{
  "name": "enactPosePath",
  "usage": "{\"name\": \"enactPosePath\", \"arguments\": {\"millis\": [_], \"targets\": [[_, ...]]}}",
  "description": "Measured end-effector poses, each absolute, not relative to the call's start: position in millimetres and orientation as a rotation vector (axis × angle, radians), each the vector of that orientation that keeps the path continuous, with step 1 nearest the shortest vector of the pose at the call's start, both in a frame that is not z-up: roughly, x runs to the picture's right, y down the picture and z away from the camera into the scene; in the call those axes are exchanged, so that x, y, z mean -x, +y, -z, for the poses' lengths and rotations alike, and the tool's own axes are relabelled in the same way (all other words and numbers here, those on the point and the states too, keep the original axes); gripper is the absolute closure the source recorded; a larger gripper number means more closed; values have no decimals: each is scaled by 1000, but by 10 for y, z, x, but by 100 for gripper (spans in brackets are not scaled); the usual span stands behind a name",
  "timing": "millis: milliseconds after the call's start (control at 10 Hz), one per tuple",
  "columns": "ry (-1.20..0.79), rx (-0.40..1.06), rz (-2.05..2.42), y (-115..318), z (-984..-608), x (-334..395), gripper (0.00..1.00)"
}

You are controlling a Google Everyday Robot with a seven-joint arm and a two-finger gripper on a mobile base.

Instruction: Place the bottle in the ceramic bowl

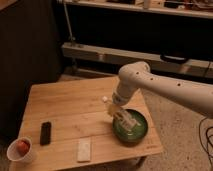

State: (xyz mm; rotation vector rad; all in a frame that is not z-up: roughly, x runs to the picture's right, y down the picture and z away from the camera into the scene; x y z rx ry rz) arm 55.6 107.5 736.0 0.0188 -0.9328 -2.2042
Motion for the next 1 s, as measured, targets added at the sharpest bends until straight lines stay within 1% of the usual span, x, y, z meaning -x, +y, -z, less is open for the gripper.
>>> {"name": "enactPosePath", "arguments": {"millis": [100, 400, 500, 600, 700, 800, 900, 1000], "targets": [[-927, -19, 2198, 1171, -7372, -703, 86], [-901, -45, 2172, 1163, -7360, -788, 88], [-897, -53, 2163, 1174, -7378, -772, 87], [-895, -48, 2159, 1202, -7377, -811, 84], [-888, -48, 2157, 1232, -7372, -856, 78], [-886, -55, 2161, 1257, -7400, -834, 75], [-883, -59, 2160, 1264, -7411, -822, 70], [-874, -62, 2151, 1269, -7416, -824, 60]]}}
